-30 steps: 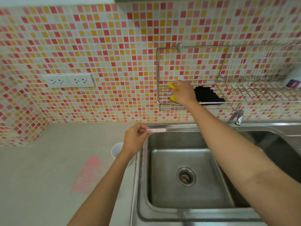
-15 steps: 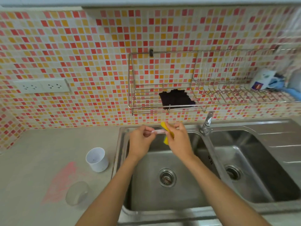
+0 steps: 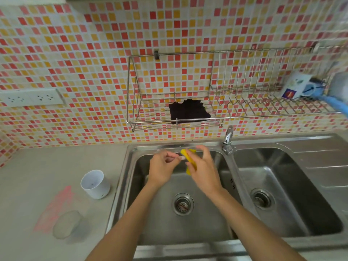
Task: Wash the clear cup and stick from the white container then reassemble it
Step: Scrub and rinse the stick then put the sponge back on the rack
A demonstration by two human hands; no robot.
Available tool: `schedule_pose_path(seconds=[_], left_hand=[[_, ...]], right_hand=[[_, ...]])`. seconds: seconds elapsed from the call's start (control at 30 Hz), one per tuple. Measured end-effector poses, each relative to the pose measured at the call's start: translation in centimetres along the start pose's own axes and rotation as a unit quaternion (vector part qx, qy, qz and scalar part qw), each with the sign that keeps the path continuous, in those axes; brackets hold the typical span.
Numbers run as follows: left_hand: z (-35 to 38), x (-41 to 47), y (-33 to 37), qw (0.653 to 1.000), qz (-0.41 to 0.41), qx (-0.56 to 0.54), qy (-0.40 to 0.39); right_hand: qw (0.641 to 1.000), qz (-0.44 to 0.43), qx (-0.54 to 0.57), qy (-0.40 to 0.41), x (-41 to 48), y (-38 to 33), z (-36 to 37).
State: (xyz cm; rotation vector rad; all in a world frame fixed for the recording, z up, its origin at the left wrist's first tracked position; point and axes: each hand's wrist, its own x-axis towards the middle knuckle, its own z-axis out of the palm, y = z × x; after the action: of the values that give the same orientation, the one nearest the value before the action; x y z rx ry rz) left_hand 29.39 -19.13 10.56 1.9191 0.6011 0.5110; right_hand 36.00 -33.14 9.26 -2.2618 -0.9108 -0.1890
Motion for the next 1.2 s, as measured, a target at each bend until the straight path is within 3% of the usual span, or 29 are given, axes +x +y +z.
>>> schedule_pose_path(seconds=[0.07, 0.27, 0.5, 0.57, 0.73, 0.8, 0.93, 1.07, 1.2], left_hand=[[0.5, 0.3, 0.1, 1.0, -0.011, 0.005, -0.005], [0.9, 1.1, 0.2, 0.999, -0.031, 0.004, -0.029], [1.3, 2.4, 0.1, 0.973, 0.103, 0.19, -0.079], [1.6, 2.7, 0.3, 0.97, 0.12, 0.199, -0.069], [3.8, 2.7, 0.9, 0.996, 0.052, 0.066, -0.004], [4.6, 2.7, 0.9, 0.999, 0.028, 0.037, 0.003], [5.6, 2.8, 1.0, 1.0, -0.008, 0.014, 0.008], [6.3, 2.9, 0.9, 1.0, -0.027, -0.013, -0.004], [6.9, 2.7, 0.3, 0.998, -0.058, -0.026, 0.004]], right_hand=[[0.999, 0.009, -0.048, 0.002, 1.0, 1.7, 0.1], [0.98, -0.113, -0.161, 0.017, 3.0, 4.0, 0.5], [0.973, -0.156, -0.17, 0.003, 4.1, 6.2, 0.5], [0.981, -0.133, -0.143, 0.002, 4.2, 6.7, 0.4], [0.999, -0.012, -0.001, 0.038, 2.3, 5.5, 1.0], [0.999, -0.018, 0.0, 0.048, 1.9, 5.7, 1.3], [0.994, 0.066, 0.008, 0.083, 2.1, 7.6, 1.1], [0.998, -0.023, 0.001, 0.052, 0.9, 6.5, 1.8], [0.994, 0.073, 0.004, 0.077, 1.4, 8.2, 2.5]])
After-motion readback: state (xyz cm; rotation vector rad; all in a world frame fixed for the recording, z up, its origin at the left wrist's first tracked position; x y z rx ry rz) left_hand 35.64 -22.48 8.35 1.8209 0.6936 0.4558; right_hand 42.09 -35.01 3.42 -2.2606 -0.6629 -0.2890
